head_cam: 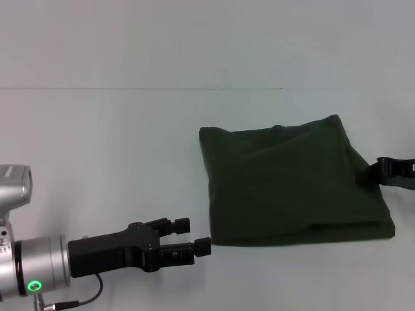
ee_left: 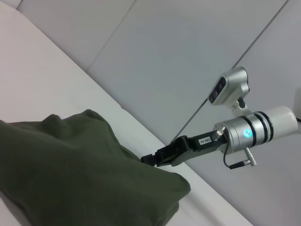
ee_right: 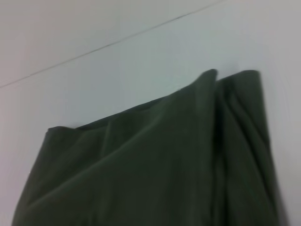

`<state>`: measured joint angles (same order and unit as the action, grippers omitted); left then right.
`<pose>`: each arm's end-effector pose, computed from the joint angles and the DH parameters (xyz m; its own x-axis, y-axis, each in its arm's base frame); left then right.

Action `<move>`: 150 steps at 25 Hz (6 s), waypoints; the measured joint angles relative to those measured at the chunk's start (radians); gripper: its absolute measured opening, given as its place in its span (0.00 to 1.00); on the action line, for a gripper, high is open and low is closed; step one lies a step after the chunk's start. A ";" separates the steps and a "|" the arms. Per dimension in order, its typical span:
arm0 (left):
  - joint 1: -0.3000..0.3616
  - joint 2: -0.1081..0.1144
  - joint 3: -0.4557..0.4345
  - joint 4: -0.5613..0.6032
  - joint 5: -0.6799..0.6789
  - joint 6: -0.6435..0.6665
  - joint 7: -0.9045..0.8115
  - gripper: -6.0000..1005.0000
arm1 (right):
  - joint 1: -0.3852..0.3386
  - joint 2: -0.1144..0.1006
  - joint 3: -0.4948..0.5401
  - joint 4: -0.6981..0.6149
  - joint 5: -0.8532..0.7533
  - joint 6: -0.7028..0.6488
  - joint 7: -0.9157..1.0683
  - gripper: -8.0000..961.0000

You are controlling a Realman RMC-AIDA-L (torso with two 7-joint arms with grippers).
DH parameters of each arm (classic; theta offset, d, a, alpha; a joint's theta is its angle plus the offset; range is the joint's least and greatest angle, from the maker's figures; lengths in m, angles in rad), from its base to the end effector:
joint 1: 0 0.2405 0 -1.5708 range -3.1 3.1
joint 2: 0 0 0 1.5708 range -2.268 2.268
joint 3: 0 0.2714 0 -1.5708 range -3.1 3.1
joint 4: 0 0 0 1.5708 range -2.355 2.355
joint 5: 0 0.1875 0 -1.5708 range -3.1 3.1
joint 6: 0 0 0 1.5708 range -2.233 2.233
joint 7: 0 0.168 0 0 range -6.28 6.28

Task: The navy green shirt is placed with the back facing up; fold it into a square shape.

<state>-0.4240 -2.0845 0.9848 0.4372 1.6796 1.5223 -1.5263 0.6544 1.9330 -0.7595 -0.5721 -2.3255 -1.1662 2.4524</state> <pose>-0.2558 0.2773 -0.0729 0.5158 0.6393 0.5703 0.6826 -0.7090 0.1774 0.3202 0.3905 0.0088 0.1674 -0.8907 -0.4227 -0.9757 -0.0882 -0.2006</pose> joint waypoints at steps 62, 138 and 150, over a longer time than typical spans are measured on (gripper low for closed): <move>-0.335 -0.078 0.024 -0.054 0.104 -0.709 -0.684 0.93 | -0.386 0.112 0.327 -0.035 0.239 -0.607 -1.348 0.97; -0.296 0.063 0.077 -0.120 0.040 -0.557 -0.612 0.17 | -0.352 0.114 0.396 -0.052 0.246 -0.700 -1.323 0.97; -0.211 0.030 0.062 -0.011 0.029 -0.461 -0.576 0.17 | -0.345 0.124 0.396 -0.052 0.245 -0.696 -1.332 0.97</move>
<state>-0.6345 -2.0547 1.0470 0.4264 1.7086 1.0611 -2.1024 0.3091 2.0571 -0.3635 -0.6243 -2.0800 -1.8622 1.1203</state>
